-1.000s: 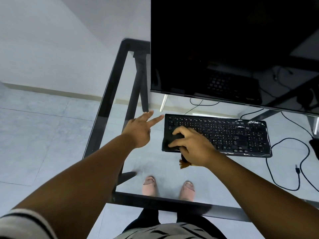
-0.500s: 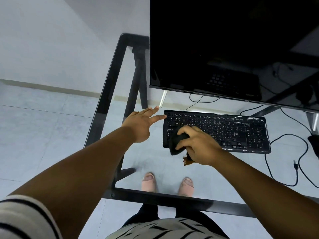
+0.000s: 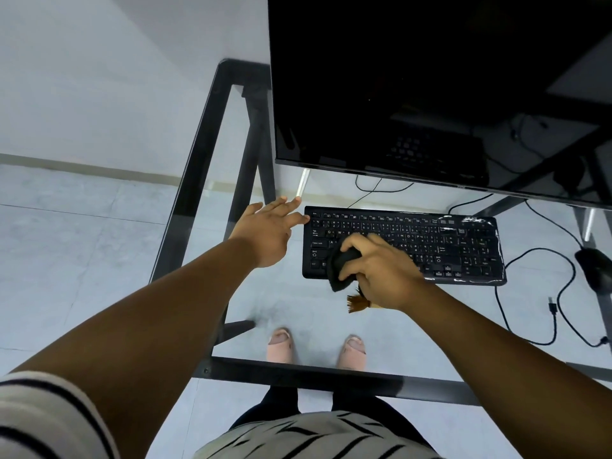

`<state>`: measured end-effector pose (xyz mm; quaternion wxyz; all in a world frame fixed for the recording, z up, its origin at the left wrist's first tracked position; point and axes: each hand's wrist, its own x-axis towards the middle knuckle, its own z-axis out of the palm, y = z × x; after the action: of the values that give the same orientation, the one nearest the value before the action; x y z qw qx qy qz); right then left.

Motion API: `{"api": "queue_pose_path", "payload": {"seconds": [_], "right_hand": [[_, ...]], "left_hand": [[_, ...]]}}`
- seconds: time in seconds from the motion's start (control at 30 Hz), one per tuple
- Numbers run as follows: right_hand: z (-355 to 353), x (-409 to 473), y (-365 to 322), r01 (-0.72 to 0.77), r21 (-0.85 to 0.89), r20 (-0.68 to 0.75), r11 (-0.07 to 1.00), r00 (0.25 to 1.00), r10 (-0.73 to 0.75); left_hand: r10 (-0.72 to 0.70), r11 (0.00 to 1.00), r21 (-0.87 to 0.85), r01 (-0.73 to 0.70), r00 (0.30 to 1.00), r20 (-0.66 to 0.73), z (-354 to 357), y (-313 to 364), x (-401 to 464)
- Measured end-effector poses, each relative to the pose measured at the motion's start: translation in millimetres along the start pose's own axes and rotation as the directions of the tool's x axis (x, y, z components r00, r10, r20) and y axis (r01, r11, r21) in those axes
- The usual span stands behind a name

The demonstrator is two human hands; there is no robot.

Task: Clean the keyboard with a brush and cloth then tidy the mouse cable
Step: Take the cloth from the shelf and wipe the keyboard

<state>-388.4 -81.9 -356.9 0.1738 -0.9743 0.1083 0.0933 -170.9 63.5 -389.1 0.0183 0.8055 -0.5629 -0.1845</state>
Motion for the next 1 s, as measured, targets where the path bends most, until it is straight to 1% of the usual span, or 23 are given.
{"api": "queue_pose_path", "payload": {"seconds": [0.1,0.17,0.27,0.3,0.33,0.37,0.4,0.47,0.5,0.53,0.6,0.7,0.77,0.87,0.93,1.0], "right_hand": [[6,8,-14,0.023,0.031,-0.015,0.999,1.000,-0.022],[5,9,-16,0.031,0.019,-0.006,0.999,1.000,-0.031],[-2,3,-3,-0.020,-0.028,0.031,0.999,0.999,0.021],[-4,-2,5,-0.042,-0.020,0.024,0.999,0.999,0.042],[-5,-6,14,-0.065,0.017,-0.002,0.998,0.998,0.065],[-5,-12,23,-0.098,0.093,-0.047,0.991,0.994,0.102],[-5,-16,31,-0.136,0.203,-0.098,0.970,0.983,0.158],[-6,-27,46,-0.193,0.407,-0.181,0.893,0.941,0.286],[-6,-32,50,-0.203,0.453,-0.198,0.868,0.926,0.321],[-5,-35,53,-0.205,0.455,-0.195,0.866,0.926,0.322],[-3,-41,53,-0.178,0.392,-0.148,0.903,0.956,0.253],[-1,-40,47,-0.113,0.233,-0.054,0.966,0.990,0.130],[-1,-33,41,-0.059,0.129,-0.057,0.990,0.996,0.067],[0,-23,32,0.033,0.029,-0.045,0.999,0.998,-0.032],[0,-21,33,0.064,-0.012,-0.032,0.998,0.997,-0.064],[-4,-27,45,0.050,-0.039,-0.029,0.998,0.998,-0.051]], "left_hand": [[-0.011,1.000,-0.015,0.011,1.000,-0.004,2,1,0],[-0.010,1.000,-0.020,0.010,1.000,-0.009,4,1,-1],[-0.013,1.000,-0.021,0.013,1.000,-0.003,9,1,-9],[-0.020,0.999,-0.025,0.020,1.000,-0.003,12,3,-13],[-0.029,0.999,-0.040,0.028,1.000,-0.011,16,5,-17],[-0.036,0.997,-0.063,0.035,0.999,-0.027,19,8,-21],[-0.041,0.996,-0.086,0.037,0.998,-0.047,22,12,-25],[-0.042,0.992,-0.123,0.031,0.996,-0.085,29,21,-32],[-0.042,0.989,-0.142,0.029,0.995,-0.090,31,25,-34],[-0.046,0.986,-0.162,0.032,0.995,-0.086,34,28,-36],[-0.063,0.981,-0.188,0.050,0.996,-0.065,39,33,-38],[-0.098,0.978,-0.193,0.084,0.993,-0.062,45,37,-38],[-0.116,0.977,-0.187,0.105,0.992,-0.053,46,40,-38],[-0.135,0.975,-0.186,0.123,0.990,-0.050,46,45,-37],[-0.146,0.973,-0.189,0.135,0.988,-0.049,45,46,-37],[-0.157,0.972,-0.185,0.146,0.987,-0.041,44,48,-37]]}}
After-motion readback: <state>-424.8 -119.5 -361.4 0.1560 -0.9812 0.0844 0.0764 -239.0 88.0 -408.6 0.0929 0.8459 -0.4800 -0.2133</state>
